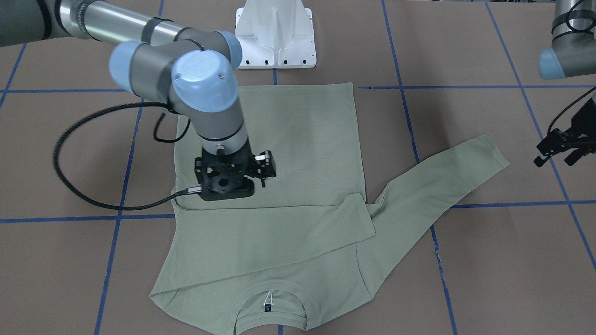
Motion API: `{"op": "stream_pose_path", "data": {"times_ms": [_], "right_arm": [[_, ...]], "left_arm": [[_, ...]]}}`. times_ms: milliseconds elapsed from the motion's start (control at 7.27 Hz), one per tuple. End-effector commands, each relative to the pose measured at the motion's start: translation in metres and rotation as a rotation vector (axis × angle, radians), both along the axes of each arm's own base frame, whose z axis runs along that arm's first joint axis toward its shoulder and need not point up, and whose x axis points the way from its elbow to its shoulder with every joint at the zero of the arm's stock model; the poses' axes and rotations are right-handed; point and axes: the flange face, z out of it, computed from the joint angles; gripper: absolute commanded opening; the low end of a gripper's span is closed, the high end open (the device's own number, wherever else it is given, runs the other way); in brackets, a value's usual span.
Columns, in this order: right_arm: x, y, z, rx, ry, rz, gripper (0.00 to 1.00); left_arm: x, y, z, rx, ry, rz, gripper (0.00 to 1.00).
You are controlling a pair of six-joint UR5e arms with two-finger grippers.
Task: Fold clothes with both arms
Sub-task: 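Release the sleeve and raise the right gripper back toward its side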
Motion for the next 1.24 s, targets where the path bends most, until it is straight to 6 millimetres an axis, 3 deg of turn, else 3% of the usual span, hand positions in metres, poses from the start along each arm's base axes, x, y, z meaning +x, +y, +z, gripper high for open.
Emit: {"op": "stream_pose_path", "data": {"times_ms": [0,138,550,826,1101], "right_arm": [[0.079,0.016,0.03,0.0,0.028,-0.026,1.0],[0.081,0.018,0.033,-0.007,0.021,-0.032,1.0],[0.085,0.021,0.032,-0.002,0.016,-0.028,1.0],[0.086,0.02,0.034,-0.005,0.017,-0.028,1.0],[0.089,0.021,0.03,-0.003,0.007,-0.027,1.0]], "left_arm": [[0.049,0.05,-0.001,-0.125,0.008,-0.069,1.0],[0.047,0.06,0.006,-0.142,-0.006,-0.081,1.0],[0.098,0.079,0.018,-0.186,-0.055,-0.119,0.96],[0.096,0.077,0.036,-0.186,-0.089,-0.128,0.96],[0.09,0.079,0.035,-0.172,-0.091,-0.118,0.94]]}}
